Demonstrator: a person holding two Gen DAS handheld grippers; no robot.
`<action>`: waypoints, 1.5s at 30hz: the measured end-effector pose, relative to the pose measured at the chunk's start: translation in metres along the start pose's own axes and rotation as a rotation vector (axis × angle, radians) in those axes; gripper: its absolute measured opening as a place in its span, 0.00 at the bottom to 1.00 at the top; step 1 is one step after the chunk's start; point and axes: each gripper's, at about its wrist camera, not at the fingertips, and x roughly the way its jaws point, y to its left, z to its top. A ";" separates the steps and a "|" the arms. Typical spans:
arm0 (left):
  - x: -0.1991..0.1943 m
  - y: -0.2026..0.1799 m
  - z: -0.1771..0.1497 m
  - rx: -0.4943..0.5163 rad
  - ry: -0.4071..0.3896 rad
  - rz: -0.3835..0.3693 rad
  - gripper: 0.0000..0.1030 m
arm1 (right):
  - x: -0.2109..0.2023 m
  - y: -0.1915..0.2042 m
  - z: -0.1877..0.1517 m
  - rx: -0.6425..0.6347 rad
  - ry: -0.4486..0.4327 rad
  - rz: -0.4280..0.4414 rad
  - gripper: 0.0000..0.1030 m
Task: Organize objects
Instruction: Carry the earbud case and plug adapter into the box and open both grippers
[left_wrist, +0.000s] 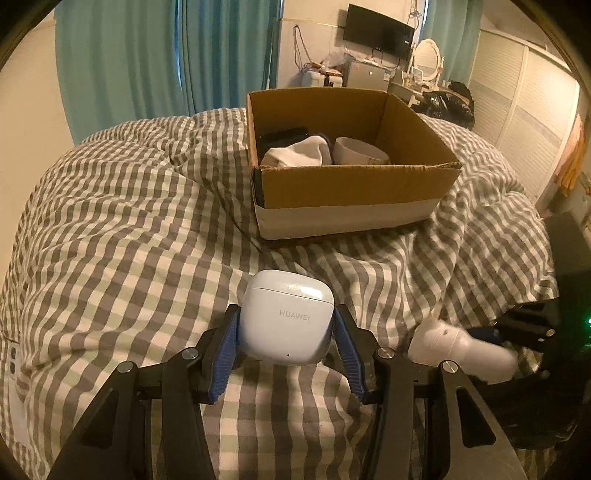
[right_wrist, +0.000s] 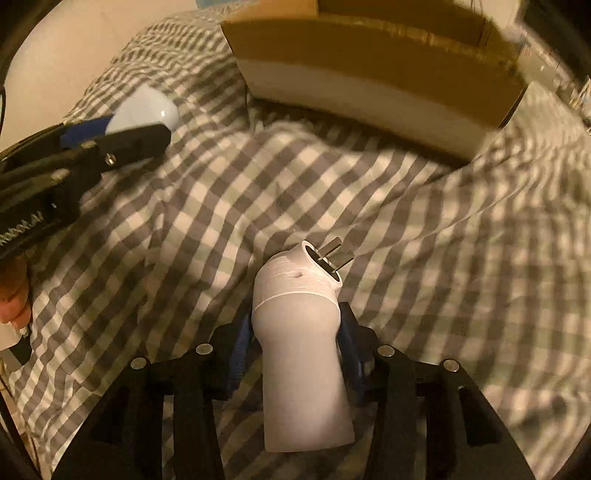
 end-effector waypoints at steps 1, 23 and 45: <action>-0.003 -0.001 0.001 0.000 -0.002 0.003 0.50 | -0.008 0.002 0.000 0.000 -0.024 -0.003 0.43; -0.069 -0.013 0.146 0.110 -0.243 0.067 0.50 | -0.160 -0.027 0.119 -0.018 -0.407 -0.163 0.42; 0.094 -0.002 0.196 0.176 -0.108 0.062 0.50 | -0.033 -0.113 0.246 0.068 -0.383 -0.082 0.43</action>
